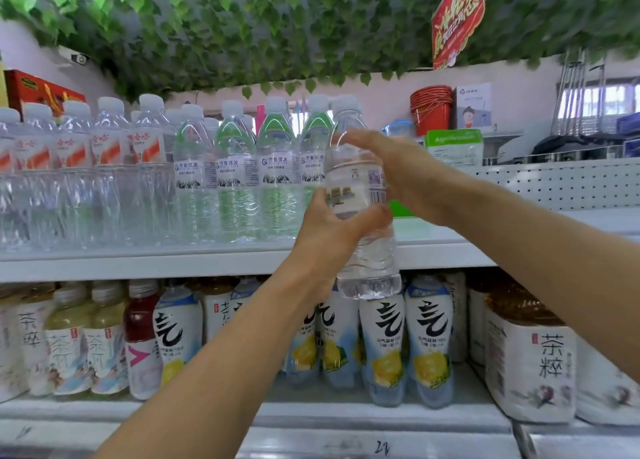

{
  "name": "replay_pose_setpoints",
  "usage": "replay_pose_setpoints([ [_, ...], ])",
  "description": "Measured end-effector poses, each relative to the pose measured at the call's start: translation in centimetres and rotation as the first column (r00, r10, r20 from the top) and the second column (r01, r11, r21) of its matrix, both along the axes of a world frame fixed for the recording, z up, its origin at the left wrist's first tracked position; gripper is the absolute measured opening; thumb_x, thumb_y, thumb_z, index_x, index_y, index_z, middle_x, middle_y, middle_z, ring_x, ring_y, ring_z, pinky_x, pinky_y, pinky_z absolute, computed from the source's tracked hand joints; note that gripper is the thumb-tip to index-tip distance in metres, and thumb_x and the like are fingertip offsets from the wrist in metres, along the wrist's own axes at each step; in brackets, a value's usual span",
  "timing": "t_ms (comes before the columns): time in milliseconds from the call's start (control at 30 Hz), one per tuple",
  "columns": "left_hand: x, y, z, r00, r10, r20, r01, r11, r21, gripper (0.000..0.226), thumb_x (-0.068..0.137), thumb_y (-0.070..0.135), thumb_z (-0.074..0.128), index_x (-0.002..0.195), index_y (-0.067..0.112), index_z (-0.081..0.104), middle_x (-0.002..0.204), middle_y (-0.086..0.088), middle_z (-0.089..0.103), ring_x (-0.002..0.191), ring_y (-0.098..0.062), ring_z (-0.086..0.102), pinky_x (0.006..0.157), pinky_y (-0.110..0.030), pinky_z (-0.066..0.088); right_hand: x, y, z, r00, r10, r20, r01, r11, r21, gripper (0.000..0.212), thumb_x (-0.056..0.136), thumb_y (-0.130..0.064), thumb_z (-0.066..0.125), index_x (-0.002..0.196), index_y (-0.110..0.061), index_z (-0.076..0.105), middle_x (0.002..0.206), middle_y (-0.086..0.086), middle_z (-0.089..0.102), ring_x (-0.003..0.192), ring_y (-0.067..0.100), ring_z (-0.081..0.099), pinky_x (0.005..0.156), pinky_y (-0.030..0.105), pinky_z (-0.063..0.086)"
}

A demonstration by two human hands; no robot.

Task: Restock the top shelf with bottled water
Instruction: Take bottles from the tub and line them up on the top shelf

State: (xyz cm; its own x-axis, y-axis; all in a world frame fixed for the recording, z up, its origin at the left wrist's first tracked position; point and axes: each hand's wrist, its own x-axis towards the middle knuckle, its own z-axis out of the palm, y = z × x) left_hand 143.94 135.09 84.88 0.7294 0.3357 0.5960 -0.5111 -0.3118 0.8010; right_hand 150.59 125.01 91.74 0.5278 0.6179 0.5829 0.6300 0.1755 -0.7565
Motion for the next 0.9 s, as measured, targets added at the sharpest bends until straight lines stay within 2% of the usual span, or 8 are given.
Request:
replay_pose_setpoints([
  [67,0.1,-0.2,0.1,0.995,-0.102,-0.019,0.102,0.995,-0.022,0.072,0.054,0.028,0.082,0.120,0.011,0.060,0.100,-0.006,0.074,0.092,-0.024,0.071,0.091,-0.046,0.056,0.4,-0.8,0.6,0.998,0.047,-0.048,-0.047,0.999,-0.007,0.043,0.093,-0.046,0.058,0.117,-0.011,0.066,0.114,0.015,0.071,0.103,0.034,0.068,0.104,0.051,0.045],
  [167,0.2,0.0,-0.2,0.944,-0.328,-0.035,0.325,0.942,-0.082,0.059,0.050,0.027,0.076,0.105,0.006,0.065,0.082,-0.006,0.070,0.075,-0.021,0.068,0.074,-0.037,0.059,0.5,-1.6,1.0,0.994,0.086,-0.060,-0.088,0.996,-0.021,0.038,0.095,-0.042,0.054,0.115,-0.012,0.065,0.103,0.005,0.073,0.095,0.025,0.067,0.098,0.045,0.045],
  [267,0.4,0.2,-0.5,0.835,-0.548,-0.043,0.531,0.825,-0.194,0.056,0.055,0.023,0.073,0.106,0.004,0.059,0.086,-0.010,0.066,0.071,-0.020,0.067,0.066,-0.032,0.059,0.5,-2.0,1.4,0.974,0.170,-0.151,-0.172,0.985,-0.004,0.028,0.100,-0.036,0.044,0.101,-0.014,0.062,0.091,0.003,0.069,0.086,0.018,0.064,0.090,0.040,0.047],
  [467,0.4,0.0,-0.8,0.744,-0.665,-0.071,0.632,0.733,-0.250,0.054,0.060,0.025,0.069,0.109,0.004,0.060,0.089,-0.013,0.071,0.077,-0.022,0.070,0.071,-0.032,0.059,-0.1,-2.5,1.9,0.946,0.222,-0.237,-0.212,0.975,0.067,0.027,0.100,-0.032,0.045,0.108,-0.010,0.058,0.101,0.009,0.066,0.085,0.019,0.065,0.079,0.032,0.054],
  [567,0.2,-0.2,-0.2,0.828,-0.550,-0.111,0.532,0.833,-0.153,0.061,0.057,0.028,0.082,0.111,0.006,0.062,0.103,-0.019,0.070,0.089,-0.030,0.070,0.078,-0.040,0.060,-0.3,-2.4,2.2,0.968,0.139,-0.209,-0.115,0.986,0.122,0.021,0.098,-0.030,0.052,0.088,-0.014,0.060,0.083,0.001,0.067,0.072,0.015,0.065,0.068,0.027,0.055],
  [667,0.3,-0.4,0.0,0.955,-0.265,-0.131,0.276,0.958,0.080,0.066,0.062,0.041,0.081,0.118,0.014,0.062,0.112,-0.009,0.072,0.106,-0.030,0.068,0.099,-0.050,0.051,-0.4,-2.0,2.6,0.987,-0.018,-0.158,0.050,0.978,0.201,0.017,0.092,-0.027,0.064,0.081,-0.014,0.062,0.070,-0.004,0.066,0.064,0.009,0.062,0.066,0.027,0.055],
  [733,0.3,-0.6,-0.3,0.980,-0.142,-0.140,0.162,0.977,0.142,0.070,0.065,0.044,0.083,0.125,0.018,0.058,0.112,-0.001,0.073,0.106,-0.022,0.069,0.101,-0.048,0.050,0.0,-1.7,2.9,0.982,-0.092,-0.165,0.134,0.955,0.265,0.015,0.088,-0.024,0.070,0.089,-0.011,0.063,0.069,-0.004,0.064,0.066,0.008,0.060,0.071,0.027,0.054],
  [900,0.2,-0.9,-0.1,0.996,0.045,-0.070,-0.032,0.983,0.179,0.072,0.070,0.048,0.083,0.130,0.024,0.051,0.116,0.009,0.068,0.105,-0.006,0.065,0.093,-0.028,0.051,0.8,-0.8,4.0,0.962,-0.197,-0.189,0.250,0.914,0.321,0.042,0.083,-0.028,0.075,0.116,-0.008,0.060,0.087,0.000,0.064,0.084,0.014,0.059,0.081,0.038,0.052],
])
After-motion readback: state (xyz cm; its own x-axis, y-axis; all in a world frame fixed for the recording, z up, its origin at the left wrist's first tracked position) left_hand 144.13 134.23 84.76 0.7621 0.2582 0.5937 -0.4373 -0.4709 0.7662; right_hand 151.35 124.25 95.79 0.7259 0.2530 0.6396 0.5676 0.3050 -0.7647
